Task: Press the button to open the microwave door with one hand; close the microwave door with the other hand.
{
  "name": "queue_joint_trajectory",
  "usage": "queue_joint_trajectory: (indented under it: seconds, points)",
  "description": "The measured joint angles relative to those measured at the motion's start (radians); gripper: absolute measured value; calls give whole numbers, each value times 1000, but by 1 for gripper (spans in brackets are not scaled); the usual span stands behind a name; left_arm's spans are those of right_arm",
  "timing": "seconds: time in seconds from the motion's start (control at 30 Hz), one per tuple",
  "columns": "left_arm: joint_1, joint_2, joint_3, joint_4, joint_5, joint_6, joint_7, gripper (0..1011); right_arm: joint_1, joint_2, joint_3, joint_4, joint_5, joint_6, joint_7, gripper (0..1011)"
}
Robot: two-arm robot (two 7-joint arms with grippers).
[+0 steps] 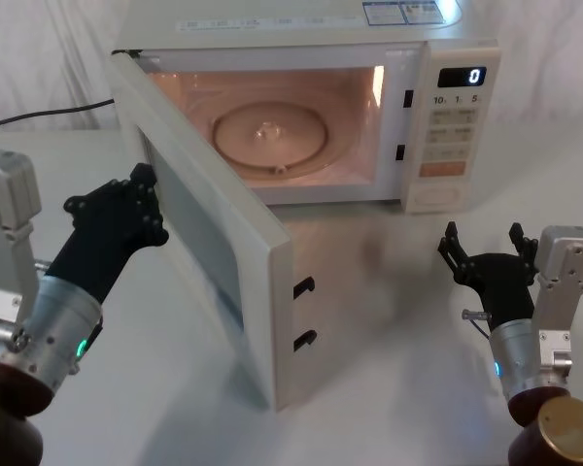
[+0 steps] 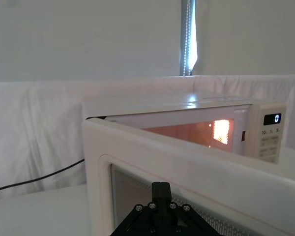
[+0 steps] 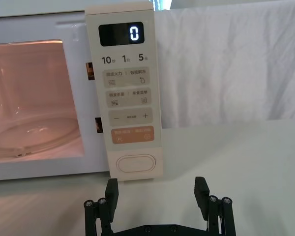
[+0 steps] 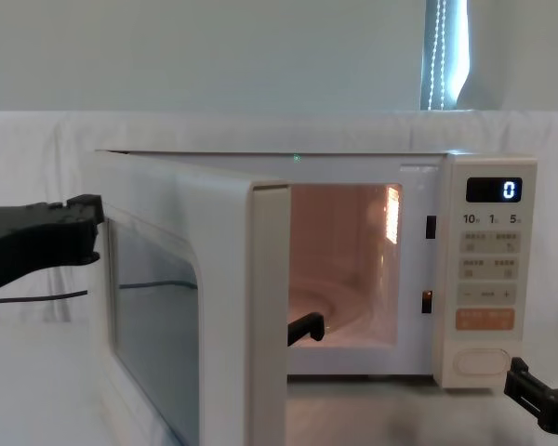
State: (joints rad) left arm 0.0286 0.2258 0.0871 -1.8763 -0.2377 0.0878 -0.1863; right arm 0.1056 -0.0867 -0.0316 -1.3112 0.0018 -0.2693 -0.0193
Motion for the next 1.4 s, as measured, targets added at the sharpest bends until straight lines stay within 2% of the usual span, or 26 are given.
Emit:
queue_joint_trajectory:
  seconds: [0.33,0.47,0.7,1.03,1.4]
  points:
    - [-71,17,43,37,-21,10,-39,0,0,0,0,0,0,0,0,1002]
    - [-112,27,75,63,-31,20,-62,0,0,0,0,0,0,0,0,1002]
    - [-164,23,112,103,-37,24,-67,0,0,0,0,0,0,0,0,1002]
    - [-240,-15,172,183,-28,20,-48,0,0,0,0,0,0,0,0,1002]
    - [-317,-64,215,271,2,4,-29,0,0,0,0,0,0,0,0,1002]
